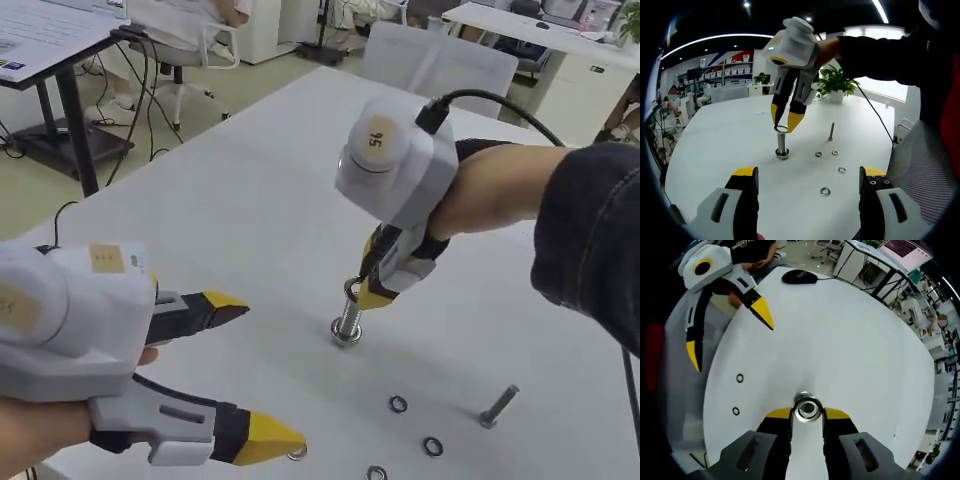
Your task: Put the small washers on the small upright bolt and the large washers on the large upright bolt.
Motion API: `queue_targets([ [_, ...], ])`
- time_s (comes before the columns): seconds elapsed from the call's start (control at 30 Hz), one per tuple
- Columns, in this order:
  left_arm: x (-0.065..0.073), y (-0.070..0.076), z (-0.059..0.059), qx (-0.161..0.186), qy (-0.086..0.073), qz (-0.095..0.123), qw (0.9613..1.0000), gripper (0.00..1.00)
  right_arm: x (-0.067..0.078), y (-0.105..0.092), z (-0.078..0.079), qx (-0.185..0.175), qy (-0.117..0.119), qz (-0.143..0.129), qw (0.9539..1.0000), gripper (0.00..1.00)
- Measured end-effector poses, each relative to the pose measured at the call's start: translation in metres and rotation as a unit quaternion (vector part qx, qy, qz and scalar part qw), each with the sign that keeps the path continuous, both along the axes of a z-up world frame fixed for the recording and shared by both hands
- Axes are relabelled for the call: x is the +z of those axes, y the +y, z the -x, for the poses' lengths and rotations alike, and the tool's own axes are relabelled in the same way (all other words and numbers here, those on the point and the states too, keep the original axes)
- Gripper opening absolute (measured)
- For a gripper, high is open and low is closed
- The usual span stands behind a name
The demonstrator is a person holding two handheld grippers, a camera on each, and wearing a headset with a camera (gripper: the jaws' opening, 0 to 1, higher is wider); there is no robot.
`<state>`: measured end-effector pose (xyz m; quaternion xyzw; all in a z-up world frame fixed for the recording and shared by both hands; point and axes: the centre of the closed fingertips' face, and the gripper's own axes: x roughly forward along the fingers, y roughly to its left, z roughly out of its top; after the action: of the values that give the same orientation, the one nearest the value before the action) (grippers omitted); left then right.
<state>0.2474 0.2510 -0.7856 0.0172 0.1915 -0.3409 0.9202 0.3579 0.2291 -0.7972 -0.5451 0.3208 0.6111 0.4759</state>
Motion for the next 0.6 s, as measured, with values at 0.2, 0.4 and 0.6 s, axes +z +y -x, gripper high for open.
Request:
queue_targets([
  [0.2, -0.001, -0.001, -0.001, 0.000, 0.000, 0.002, 1.0000, 0.82, -0.005, -0.001, 0.001, 0.002, 0.002, 0.008, 1.0000, 0.24],
  [0.4, -0.002, 0.000, -0.001, 0.001, 0.000, 0.002, 1.0000, 0.82, -0.010, -0.003, -0.002, 0.002, 0.003, 0.013, 0.9999, 0.24],
  [0.6, -0.002, 0.000, -0.002, 0.002, 0.000, 0.003, 1.0000, 0.82, -0.016, -0.002, -0.004, 0.002, 0.006, 0.017, 0.9998, 0.24],
])
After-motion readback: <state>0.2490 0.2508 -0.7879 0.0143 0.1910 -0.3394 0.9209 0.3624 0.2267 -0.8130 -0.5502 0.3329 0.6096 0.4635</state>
